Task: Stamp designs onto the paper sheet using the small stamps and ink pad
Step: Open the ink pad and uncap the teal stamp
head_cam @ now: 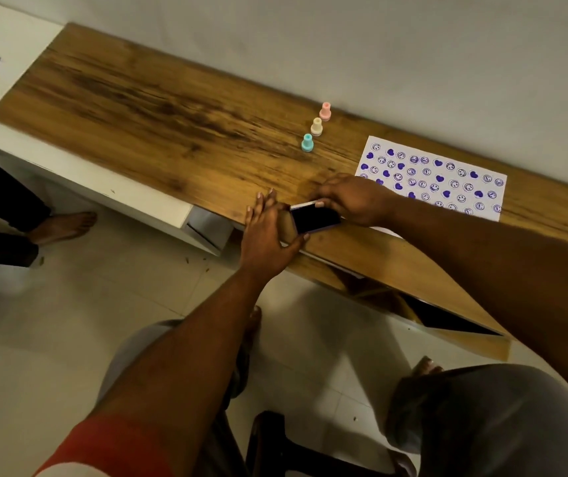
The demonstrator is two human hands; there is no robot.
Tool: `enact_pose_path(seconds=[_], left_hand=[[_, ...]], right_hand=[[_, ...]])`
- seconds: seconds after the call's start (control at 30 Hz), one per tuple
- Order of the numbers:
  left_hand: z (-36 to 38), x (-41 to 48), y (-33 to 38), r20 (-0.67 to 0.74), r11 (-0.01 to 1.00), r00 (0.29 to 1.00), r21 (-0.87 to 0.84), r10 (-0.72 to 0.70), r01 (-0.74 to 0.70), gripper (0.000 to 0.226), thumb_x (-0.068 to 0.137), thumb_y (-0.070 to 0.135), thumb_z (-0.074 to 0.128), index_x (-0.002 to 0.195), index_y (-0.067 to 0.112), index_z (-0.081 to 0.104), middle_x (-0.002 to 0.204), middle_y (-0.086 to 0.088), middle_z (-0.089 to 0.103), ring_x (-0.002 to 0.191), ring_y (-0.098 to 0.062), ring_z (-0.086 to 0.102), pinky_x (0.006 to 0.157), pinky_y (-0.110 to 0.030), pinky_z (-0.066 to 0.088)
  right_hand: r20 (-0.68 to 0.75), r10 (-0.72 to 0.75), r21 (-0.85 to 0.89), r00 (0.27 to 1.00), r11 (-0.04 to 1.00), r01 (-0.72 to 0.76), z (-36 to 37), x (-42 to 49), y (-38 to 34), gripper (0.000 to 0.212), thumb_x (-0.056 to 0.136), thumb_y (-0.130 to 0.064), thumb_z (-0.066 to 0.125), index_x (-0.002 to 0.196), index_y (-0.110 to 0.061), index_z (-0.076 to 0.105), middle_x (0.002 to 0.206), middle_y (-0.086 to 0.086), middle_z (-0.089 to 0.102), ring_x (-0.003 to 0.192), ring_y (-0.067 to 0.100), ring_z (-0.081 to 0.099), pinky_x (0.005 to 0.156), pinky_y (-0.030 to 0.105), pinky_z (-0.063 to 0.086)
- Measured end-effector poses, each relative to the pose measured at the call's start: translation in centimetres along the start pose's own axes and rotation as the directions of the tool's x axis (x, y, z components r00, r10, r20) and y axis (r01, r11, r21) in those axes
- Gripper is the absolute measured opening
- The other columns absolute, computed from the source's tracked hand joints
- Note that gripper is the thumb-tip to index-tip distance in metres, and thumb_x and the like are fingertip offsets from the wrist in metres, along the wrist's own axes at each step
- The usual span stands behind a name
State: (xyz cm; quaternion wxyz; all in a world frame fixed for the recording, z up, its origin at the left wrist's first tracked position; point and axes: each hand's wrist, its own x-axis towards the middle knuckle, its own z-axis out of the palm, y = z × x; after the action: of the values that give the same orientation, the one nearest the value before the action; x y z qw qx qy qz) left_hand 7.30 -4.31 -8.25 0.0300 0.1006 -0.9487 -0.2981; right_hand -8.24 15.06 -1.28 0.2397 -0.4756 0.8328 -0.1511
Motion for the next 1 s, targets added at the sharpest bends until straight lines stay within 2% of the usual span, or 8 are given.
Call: enact_pose_path(seconds=[0.17, 0.27, 0.4, 0.5, 0.7, 0.83, 1.0], left_hand=[[0.1, -0.1, 0.0, -0.012, 1.0, 1.0, -0.021, 0.004, -0.005, 0.083, 0.09, 0.068, 0.067, 0.152, 0.016, 0.048, 0.174, -0.008, 0.024, 0.163, -0.027, 0.009, 0.131, -0.048, 0.01], [0.2, -0.1, -0.1, -0.031, 0.999, 1.0, -0.035, -0.006, 0.005, 0.083, 0.089, 0.067, 0.07, 0.151, 0.017, 0.049, 0.174, -0.006, 0.025, 0.163, -0.027, 0.007, 0.13, -0.051, 0.016], [0.4, -0.2, -0.1, -0.063, 0.998, 0.998, -0.056, -0.015, 0.011, 0.081, 0.087, 0.068, 0.072, 0.148, 0.019, 0.051, 0.173, -0.003, 0.028, 0.163, -0.025, 0.004, 0.127, -0.05, 0.021], [0.4, -0.1, -0.2, -0.07, 0.999, 0.997, -0.049, -0.011, 0.007, 0.078, 0.086, 0.068, 0.071, 0.146, 0.021, 0.053, 0.172, -0.003, 0.029, 0.164, -0.024, 0.004, 0.128, -0.051, 0.023], [0.3, -0.1, -0.1, -0.079, 0.999, 0.997, -0.053, 0.003, -0.007, 0.074, 0.087, 0.065, 0.072, 0.143, 0.019, 0.055, 0.171, -0.005, 0.031, 0.164, -0.025, 0.004, 0.127, -0.054, 0.024], [0.3, -0.2, 0.0, -0.073, 0.999, 0.997, -0.043, 0.004, -0.007, 0.072, 0.088, 0.064, 0.071, 0.142, 0.02, 0.055, 0.172, -0.005, 0.03, 0.164, -0.026, 0.004, 0.127, -0.056, 0.024], [0.2, -0.3, 0.2, -0.065, 0.998, 0.998, -0.057, 0.0, -0.004, 0.073, 0.087, 0.064, 0.072, 0.142, 0.019, 0.055, 0.172, -0.006, 0.03, 0.163, -0.025, 0.004, 0.127, -0.057, 0.024]], right_hand=[[0.054, 0.043, 0.102, 0.998, 0.994, -0.049, -1.1, 2.0, 0.5, 0.033, 0.11, -0.036, 0.04, 0.128, -0.018, 0.061, 0.118, 0.003, 0.067, 0.105, 0.018, 0.058, 0.084, 0.034, 0.047], [0.043, 0.084, 0.124, 0.996, 0.988, -0.089, -1.6, 3.2, 0.8, 0.032, 0.109, -0.038, 0.042, 0.127, -0.019, 0.061, 0.117, 0.001, 0.066, 0.106, 0.02, 0.059, 0.084, 0.034, 0.047], [0.026, 0.126, 0.141, 0.992, 0.982, -0.128, -1.6, 4.2, 1.3, 0.037, 0.108, -0.045, 0.043, 0.131, -0.021, 0.057, 0.123, 0.006, 0.065, 0.11, 0.023, 0.059, 0.089, 0.04, 0.05], [0.012, 0.132, 0.149, 0.991, 0.98, -0.133, -1.4, 4.5, 1.6, 0.037, 0.107, -0.043, 0.047, 0.137, -0.022, 0.054, 0.131, 0.005, 0.062, 0.117, 0.023, 0.056, 0.095, 0.042, 0.05], [-0.046, 0.117, 0.072, 0.992, 0.991, -0.113, -0.9, 4.6, 1.8, 0.038, 0.106, -0.042, 0.049, 0.139, -0.023, 0.057, 0.139, 0.004, 0.056, 0.127, 0.023, 0.05, 0.103, 0.041, 0.044], [-0.061, 0.126, -0.023, 0.99, 0.992, -0.128, -0.5, 4.7, 1.7, 0.039, 0.105, -0.045, 0.049, 0.139, -0.027, 0.057, 0.148, 0.003, 0.049, 0.137, 0.027, 0.042, 0.111, 0.052, 0.036], [-0.076, 0.137, 0.01, 0.988, 0.991, -0.137, -0.1, 4.6, 1.6, 0.042, 0.104, -0.045, 0.052, 0.141, -0.026, 0.057, 0.154, 0.002, 0.045, 0.141, 0.027, 0.038, 0.112, 0.052, 0.037]])
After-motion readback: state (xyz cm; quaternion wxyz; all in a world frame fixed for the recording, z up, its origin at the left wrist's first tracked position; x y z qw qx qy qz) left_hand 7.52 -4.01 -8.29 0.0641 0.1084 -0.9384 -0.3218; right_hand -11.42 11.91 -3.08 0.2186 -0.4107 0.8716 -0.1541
